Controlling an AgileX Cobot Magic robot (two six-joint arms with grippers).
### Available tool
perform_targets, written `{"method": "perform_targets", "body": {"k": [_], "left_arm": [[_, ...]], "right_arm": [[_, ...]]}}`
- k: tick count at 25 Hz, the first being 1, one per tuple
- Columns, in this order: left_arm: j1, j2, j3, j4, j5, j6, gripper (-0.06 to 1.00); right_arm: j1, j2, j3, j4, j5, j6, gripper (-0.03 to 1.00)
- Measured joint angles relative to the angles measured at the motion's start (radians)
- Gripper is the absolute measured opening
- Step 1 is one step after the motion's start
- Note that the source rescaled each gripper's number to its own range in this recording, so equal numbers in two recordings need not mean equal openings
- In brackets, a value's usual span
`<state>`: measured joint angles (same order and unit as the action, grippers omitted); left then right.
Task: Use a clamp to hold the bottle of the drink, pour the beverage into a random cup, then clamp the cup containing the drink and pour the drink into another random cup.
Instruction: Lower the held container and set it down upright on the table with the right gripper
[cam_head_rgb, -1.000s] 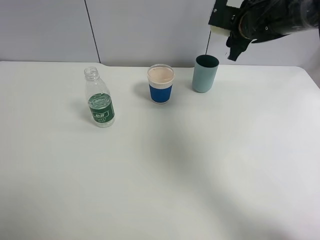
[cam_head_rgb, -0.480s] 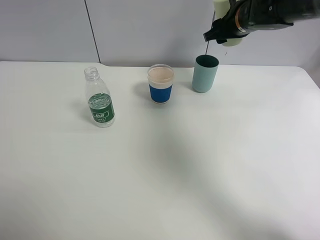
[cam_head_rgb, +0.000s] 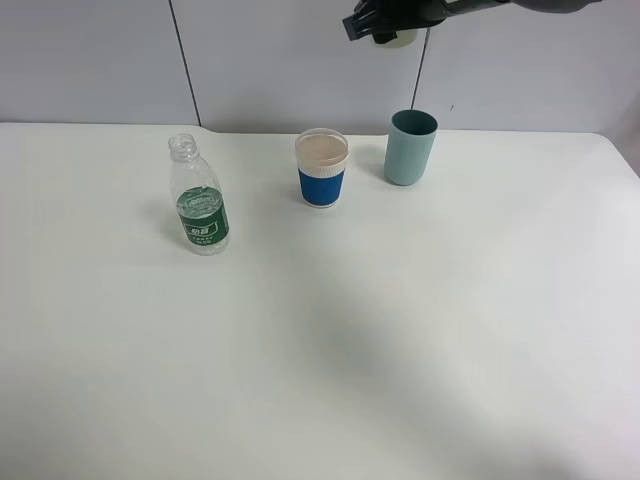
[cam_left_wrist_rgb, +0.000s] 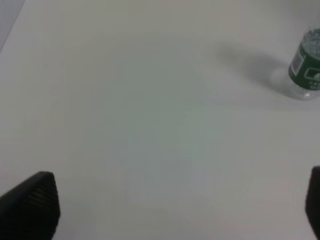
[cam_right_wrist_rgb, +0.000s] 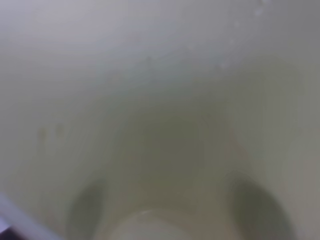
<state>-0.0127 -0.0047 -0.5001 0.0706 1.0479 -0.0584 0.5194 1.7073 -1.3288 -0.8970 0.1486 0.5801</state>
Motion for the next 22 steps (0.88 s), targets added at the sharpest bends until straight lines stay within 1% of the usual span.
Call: {"method": "perform_targets", "body": {"k": [3,5,8,11,14,22], "left_arm": [[0.0,0.0,0.0,0.0,0.0,0.0,1.0],[0.0,0.0,0.0,0.0,0.0,0.0,1.0],[0.0,0.0,0.0,0.0,0.0,0.0,1.0],[0.0,0.0,0.0,0.0,0.0,0.0,1.0],[0.0,0.0,0.0,0.0,0.0,0.0,1.0],[0.0,0.0,0.0,0.0,0.0,0.0,1.0]], "right_arm": [[0.037,-0.001,0.0,0.153,-0.013,-0.193,0.02],[0.058,-0.003,0.014,0.241,-0.044,-0.31,0.02],[0.082,-0.009,0.079,0.376,-0.172,-0.453,0.02],[0.097,-0.009,0.179,0.491,-0.309,-0.526,0.02],[0.103,-0.009,0.281,0.531,-0.421,-0.54,0.02],[0.103,-0.007,0.53,0.517,-0.713,-0.555,0.02]]}}
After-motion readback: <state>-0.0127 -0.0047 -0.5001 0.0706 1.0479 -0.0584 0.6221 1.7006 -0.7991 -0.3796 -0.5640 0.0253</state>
